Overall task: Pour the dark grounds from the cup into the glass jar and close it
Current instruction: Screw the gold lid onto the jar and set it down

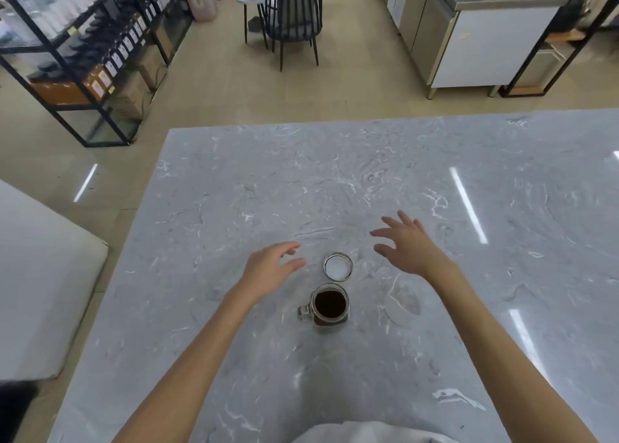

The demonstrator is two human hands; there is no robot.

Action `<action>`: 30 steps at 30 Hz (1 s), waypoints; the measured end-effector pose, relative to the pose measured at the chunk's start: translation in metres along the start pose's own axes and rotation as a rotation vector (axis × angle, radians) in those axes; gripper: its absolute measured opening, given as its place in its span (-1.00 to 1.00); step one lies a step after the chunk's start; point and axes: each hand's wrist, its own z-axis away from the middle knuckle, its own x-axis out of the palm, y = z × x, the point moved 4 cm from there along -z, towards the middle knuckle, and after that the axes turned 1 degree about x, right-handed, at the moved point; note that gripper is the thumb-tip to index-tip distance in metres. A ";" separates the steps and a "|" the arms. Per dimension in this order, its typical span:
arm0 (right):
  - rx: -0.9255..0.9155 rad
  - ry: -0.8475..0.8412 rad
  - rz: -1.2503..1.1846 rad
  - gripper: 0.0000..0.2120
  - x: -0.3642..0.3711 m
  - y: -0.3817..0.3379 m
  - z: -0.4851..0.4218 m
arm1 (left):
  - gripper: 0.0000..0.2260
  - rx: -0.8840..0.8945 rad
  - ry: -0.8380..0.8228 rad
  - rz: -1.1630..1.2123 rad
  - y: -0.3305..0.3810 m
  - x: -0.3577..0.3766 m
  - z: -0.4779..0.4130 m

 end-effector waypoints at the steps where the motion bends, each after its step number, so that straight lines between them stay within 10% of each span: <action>1: 0.055 -0.101 0.018 -0.56 0.008 -0.009 -0.017 | -0.51 0.007 -0.037 -0.116 0.005 0.007 -0.016; 6: 0.202 -0.399 0.088 -0.59 0.061 -0.042 -0.063 | -0.23 0.117 -0.330 -0.351 0.029 0.073 -0.068; 15: 0.306 -0.357 -0.103 -0.71 0.085 -0.022 -0.079 | -0.42 0.208 -0.328 -0.422 0.032 0.107 -0.089; 22: 0.086 -0.226 -0.658 -0.36 0.065 -0.033 -0.048 | -0.57 -0.373 -0.313 1.121 0.017 0.062 -0.063; 30: -0.333 -0.126 -0.749 -0.24 0.027 -0.106 0.015 | -0.30 -0.167 -0.382 1.070 0.037 0.023 0.015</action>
